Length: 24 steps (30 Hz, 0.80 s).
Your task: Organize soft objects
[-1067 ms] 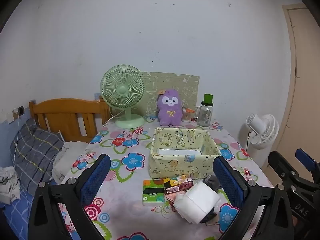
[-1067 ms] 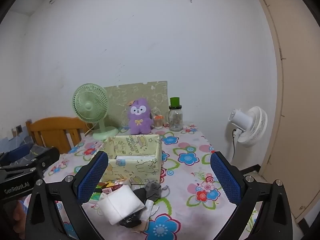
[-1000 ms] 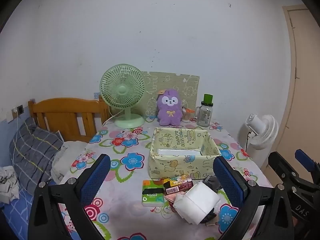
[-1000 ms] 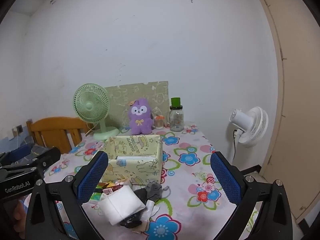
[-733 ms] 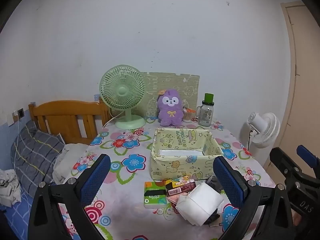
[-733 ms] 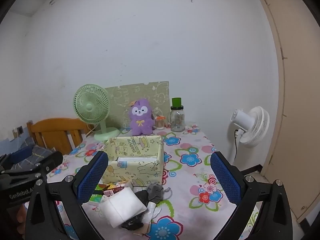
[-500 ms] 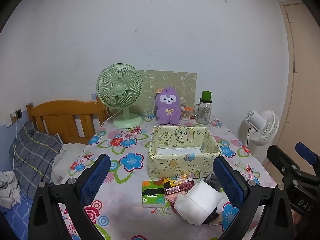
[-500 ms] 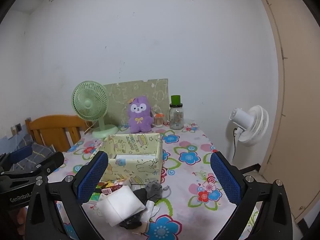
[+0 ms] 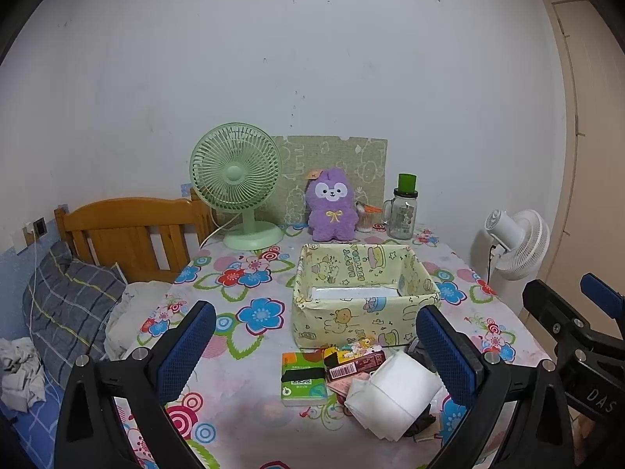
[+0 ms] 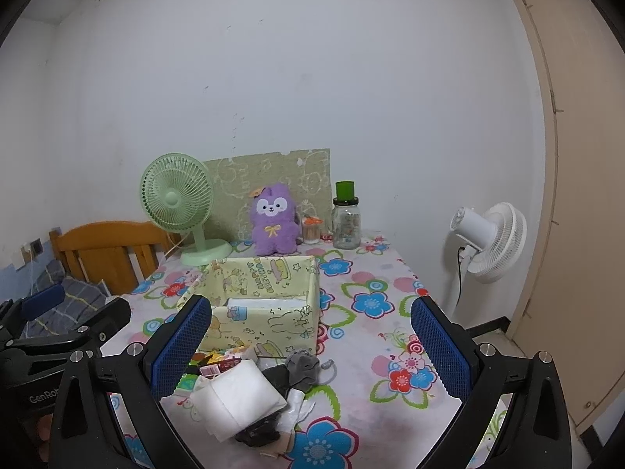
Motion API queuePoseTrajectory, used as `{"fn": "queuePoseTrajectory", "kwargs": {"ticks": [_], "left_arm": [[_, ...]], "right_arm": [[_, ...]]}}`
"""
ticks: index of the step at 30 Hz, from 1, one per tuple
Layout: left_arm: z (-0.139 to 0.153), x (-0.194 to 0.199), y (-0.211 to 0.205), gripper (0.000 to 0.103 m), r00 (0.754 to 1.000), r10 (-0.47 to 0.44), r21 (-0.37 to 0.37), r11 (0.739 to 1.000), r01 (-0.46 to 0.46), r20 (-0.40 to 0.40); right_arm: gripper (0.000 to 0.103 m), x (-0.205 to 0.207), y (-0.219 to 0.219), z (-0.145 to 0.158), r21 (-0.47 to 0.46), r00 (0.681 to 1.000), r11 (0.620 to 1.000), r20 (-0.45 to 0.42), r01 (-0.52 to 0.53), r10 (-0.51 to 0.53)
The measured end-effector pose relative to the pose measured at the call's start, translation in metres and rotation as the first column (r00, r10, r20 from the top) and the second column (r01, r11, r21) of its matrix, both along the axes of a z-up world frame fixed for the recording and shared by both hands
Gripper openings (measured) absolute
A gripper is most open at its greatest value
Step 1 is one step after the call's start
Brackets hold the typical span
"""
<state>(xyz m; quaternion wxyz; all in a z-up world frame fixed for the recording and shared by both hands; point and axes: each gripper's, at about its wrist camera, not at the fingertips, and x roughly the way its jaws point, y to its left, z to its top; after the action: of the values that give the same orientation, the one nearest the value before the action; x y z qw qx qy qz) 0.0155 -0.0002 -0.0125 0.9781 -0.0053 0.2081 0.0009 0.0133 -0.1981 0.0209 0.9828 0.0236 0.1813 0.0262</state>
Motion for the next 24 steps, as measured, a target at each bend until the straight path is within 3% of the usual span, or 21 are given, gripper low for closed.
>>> {"fn": "queuePoseTrajectory", "kwargs": {"ticks": [24], "left_arm": [[-0.01, 0.003, -0.003, 0.103, 1.0, -0.003, 0.002, 1.0, 0.004, -0.021]], "right_arm": [[0.103, 0.006, 0.0, -0.002, 0.005, 0.999, 1.0, -0.04, 0.006, -0.006]]}}
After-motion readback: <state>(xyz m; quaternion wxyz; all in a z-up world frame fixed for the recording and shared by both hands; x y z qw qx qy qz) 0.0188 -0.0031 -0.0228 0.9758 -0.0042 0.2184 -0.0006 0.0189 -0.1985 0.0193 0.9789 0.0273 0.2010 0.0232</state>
